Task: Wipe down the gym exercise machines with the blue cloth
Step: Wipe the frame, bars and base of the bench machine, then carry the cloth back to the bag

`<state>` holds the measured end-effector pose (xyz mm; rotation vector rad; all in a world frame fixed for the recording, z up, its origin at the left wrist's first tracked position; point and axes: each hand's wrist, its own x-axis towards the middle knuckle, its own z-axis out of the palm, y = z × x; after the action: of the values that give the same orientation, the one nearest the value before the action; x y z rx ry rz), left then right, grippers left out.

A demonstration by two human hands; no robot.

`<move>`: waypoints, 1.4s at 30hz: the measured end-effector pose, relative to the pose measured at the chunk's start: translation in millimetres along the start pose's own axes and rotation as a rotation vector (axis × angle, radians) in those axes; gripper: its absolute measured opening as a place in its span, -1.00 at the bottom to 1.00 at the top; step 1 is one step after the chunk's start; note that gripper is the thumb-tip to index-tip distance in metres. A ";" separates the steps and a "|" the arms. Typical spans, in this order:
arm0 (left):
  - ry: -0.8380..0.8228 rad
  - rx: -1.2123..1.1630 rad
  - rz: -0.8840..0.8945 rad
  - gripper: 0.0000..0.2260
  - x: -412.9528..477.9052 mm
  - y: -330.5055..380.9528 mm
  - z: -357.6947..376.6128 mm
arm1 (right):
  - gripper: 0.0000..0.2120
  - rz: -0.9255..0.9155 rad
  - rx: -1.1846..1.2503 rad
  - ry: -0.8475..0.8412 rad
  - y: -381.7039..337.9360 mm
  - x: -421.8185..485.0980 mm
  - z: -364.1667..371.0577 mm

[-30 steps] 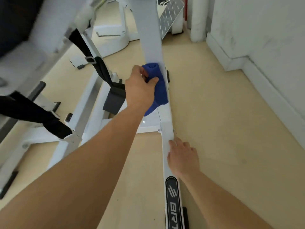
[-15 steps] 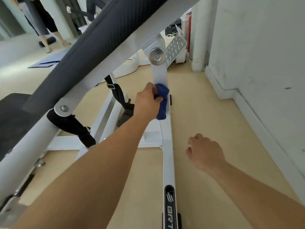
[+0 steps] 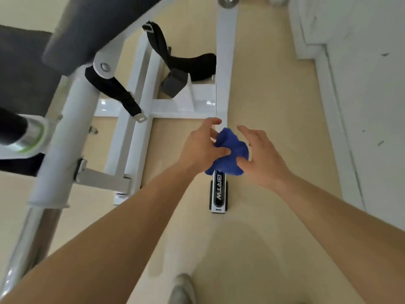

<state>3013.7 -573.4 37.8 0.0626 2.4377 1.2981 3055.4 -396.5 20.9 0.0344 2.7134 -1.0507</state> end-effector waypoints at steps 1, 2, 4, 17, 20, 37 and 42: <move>-0.028 0.010 -0.024 -0.40 -19.8 3.4 -3.1 | -0.53 -0.025 -0.001 -0.044 -9.2 -14.4 -0.2; -0.050 0.022 -0.047 -0.42 -38.9 7.9 -7.5 | -0.67 -0.044 -0.025 -0.077 -19.7 -28.6 -1.4; -0.074 0.038 -0.086 -0.50 -73.7 17.8 -20.5 | -0.82 -0.030 -0.057 -0.152 -43.5 -55.6 -9.0; -0.157 -0.056 -0.316 -0.82 -304.1 189.8 -149.2 | -0.94 0.108 0.034 -0.481 -238.0 -224.7 -177.8; -0.102 -0.082 -0.304 -0.83 -346.9 234.7 -179.1 | -0.85 0.076 0.058 -0.561 -273.3 -255.3 -225.4; 0.169 0.039 -0.645 -0.77 -551.0 301.1 -308.5 | -0.91 -0.188 -0.352 -0.618 -445.1 -314.6 -300.9; 0.256 0.000 -0.739 -0.76 -634.1 254.5 -344.5 | -0.77 -0.294 -0.545 -0.673 -519.3 -321.7 -254.6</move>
<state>3448.1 -835.0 610.9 -0.9587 2.2885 0.9933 3261.7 -592.5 618.4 -0.6917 2.2970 -0.2541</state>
